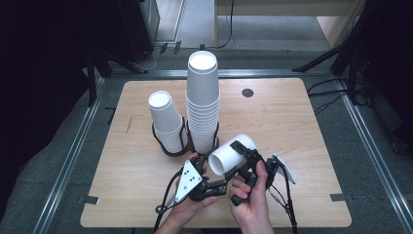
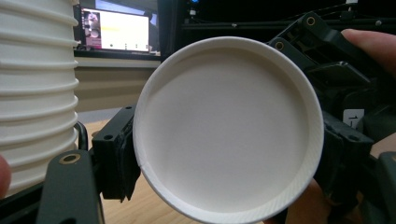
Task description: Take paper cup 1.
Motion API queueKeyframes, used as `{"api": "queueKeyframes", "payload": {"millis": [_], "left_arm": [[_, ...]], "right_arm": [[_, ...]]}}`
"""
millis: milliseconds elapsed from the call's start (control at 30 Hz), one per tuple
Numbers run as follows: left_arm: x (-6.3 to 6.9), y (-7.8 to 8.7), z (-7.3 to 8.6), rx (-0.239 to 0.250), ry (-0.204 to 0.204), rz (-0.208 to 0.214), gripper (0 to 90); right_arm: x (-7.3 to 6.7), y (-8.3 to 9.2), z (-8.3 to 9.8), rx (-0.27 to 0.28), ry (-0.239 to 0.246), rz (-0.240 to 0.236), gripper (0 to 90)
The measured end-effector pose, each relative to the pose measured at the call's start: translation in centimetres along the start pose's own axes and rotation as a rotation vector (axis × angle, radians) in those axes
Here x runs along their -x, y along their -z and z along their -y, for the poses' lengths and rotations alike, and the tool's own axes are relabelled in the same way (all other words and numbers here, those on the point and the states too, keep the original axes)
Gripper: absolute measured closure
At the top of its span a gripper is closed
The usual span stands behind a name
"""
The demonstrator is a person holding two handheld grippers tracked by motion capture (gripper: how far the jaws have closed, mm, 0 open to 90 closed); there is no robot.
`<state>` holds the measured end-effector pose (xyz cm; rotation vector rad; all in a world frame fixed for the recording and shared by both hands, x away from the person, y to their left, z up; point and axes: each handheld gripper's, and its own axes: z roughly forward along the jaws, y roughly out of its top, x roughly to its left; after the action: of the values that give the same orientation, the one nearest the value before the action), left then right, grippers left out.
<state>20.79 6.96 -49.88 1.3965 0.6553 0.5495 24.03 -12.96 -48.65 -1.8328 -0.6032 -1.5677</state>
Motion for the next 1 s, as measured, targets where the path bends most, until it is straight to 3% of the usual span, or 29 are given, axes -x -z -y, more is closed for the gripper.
{"api": "queueKeyframes", "payload": {"millis": [100, 267, 400, 533, 633, 800, 833, 867, 900, 1000], "left_arm": [[-0.1, 0.0, 0.0, -0.019, -0.001, 0.002, 21.3], [-0.5, 0.3, -0.4, -0.092, 0.048, 0.007, 14.2], [-1.1, 0.5, -0.7, -0.109, 0.112, 0.030, 7.7], [-1.7, 1.0, -0.9, -0.102, 0.135, 0.041, 7.5], [-1.9, 1.3, -1.1, -0.099, 0.141, 0.045, 7.6], [-2.1, 1.5, -1.4, -0.104, 0.139, 0.047, 7.6], [-2.1, 1.5, -1.4, -0.104, 0.139, 0.047, 7.6], [-2.2, 1.6, -1.4, -0.106, 0.138, 0.044, 7.6], [-2.2, 1.6, -1.4, -0.107, 0.140, 0.043, 7.6], [-2.3, 1.6, -1.4, -0.112, 0.138, 0.037, 7.6]], "right_arm": [[0.3, 0.0, 0.0, 0.009, 0.006, -0.006, 15.9], [0.1, 0.3, 0.0, 0.056, 0.041, -0.029, 16.8], [-0.7, 0.9, -0.1, 0.112, 0.091, -0.041, 17.1], [-1.6, 1.4, -0.5, 0.182, 0.170, -0.050, 17.2], [-2.1, 1.7, -0.9, 0.235, 0.250, -0.036, 17.3], [-3.0, 2.2, -1.2, 0.341, 0.441, 0.005, 17.4], [-3.0, 2.2, -1.2, 0.341, 0.441, 0.005, 17.4], [-3.3, 2.4, -1.3, 0.378, 0.520, 0.018, 17.4], [-3.4, 2.5, -1.3, 0.401, 0.563, 0.030, 17.4], [-4.0, 2.7, -1.3, 0.424, 0.629, 0.045, 17.4]]}}
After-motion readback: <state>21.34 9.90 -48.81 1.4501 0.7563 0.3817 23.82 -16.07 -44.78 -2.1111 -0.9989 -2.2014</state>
